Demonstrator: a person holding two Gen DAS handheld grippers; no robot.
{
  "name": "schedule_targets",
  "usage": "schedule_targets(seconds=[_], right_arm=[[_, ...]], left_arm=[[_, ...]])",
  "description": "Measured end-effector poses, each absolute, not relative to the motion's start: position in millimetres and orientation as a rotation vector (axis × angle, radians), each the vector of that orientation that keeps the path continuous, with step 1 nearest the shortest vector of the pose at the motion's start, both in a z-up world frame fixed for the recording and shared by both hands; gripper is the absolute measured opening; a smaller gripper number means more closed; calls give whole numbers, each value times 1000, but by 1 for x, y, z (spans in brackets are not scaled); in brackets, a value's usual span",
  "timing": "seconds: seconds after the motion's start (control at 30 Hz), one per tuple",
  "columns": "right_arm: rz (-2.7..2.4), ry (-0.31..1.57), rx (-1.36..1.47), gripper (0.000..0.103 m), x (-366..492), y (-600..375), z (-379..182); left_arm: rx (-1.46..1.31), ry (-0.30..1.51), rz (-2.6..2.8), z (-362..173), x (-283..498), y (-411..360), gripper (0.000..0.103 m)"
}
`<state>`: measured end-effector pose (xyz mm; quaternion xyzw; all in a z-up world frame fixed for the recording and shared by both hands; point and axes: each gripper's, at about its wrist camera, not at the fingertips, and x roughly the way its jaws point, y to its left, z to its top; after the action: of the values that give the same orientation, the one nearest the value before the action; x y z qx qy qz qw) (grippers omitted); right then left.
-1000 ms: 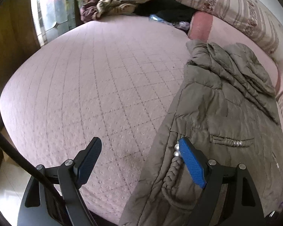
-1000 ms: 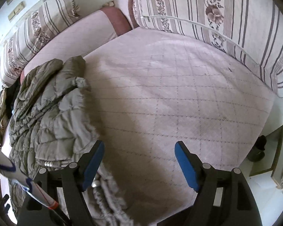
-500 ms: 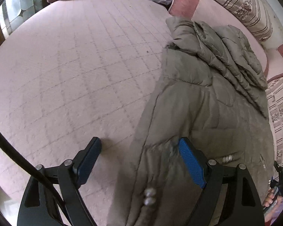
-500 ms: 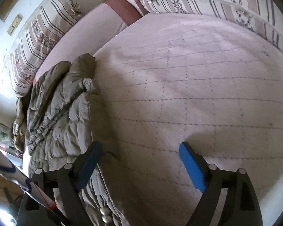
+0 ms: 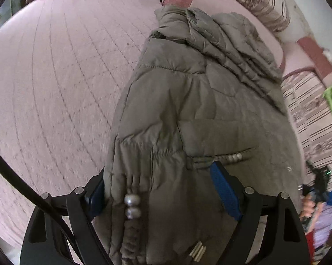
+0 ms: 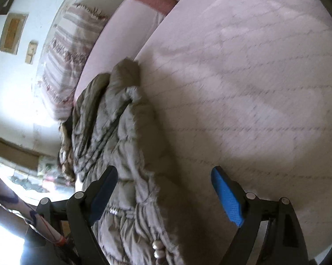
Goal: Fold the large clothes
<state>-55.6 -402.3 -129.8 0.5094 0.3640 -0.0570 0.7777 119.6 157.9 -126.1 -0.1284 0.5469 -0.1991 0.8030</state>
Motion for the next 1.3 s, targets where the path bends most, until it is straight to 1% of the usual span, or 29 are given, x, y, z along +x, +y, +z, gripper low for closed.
schedule_targets(seconds=[0.13, 0.3, 0.6, 0.77, 0.83, 0.9, 0.93, 1.17, 1.23, 1.3], right_arm=[[-23, 852, 1067, 90, -48, -381, -130], [28, 924, 989, 90, -45, -354, -130], [9, 935, 961, 90, -74, -328, -128], [62, 904, 1063, 90, -96, -325, -134], [86, 885, 1101, 90, -103, -325, -135], [126, 877, 1125, 89, -104, -323, -136], [148, 880, 1125, 89, -104, -321, -136], [239, 985, 1015, 84, -94, -283, -138], [225, 989, 974, 84, -90, -273, -137], [195, 977, 954, 81, -88, -268, -135]], left_arm=[[-415, 1185, -467, -128, 115, 179, 84], [-489, 1195, -492, -129, 103, 192, 83], [-489, 1156, -527, -134, 83, 194, 83], [-502, 1118, -590, -138, 72, 194, 83], [-540, 1117, -608, -140, 71, 198, 81], [-580, 1122, -628, -143, 71, 202, 75], [-589, 1125, -636, -144, 70, 203, 74], [-521, 1130, -664, -143, 67, 182, 73], [-512, 1126, -655, -143, 67, 179, 73], [-523, 1124, -649, -144, 66, 180, 73]])
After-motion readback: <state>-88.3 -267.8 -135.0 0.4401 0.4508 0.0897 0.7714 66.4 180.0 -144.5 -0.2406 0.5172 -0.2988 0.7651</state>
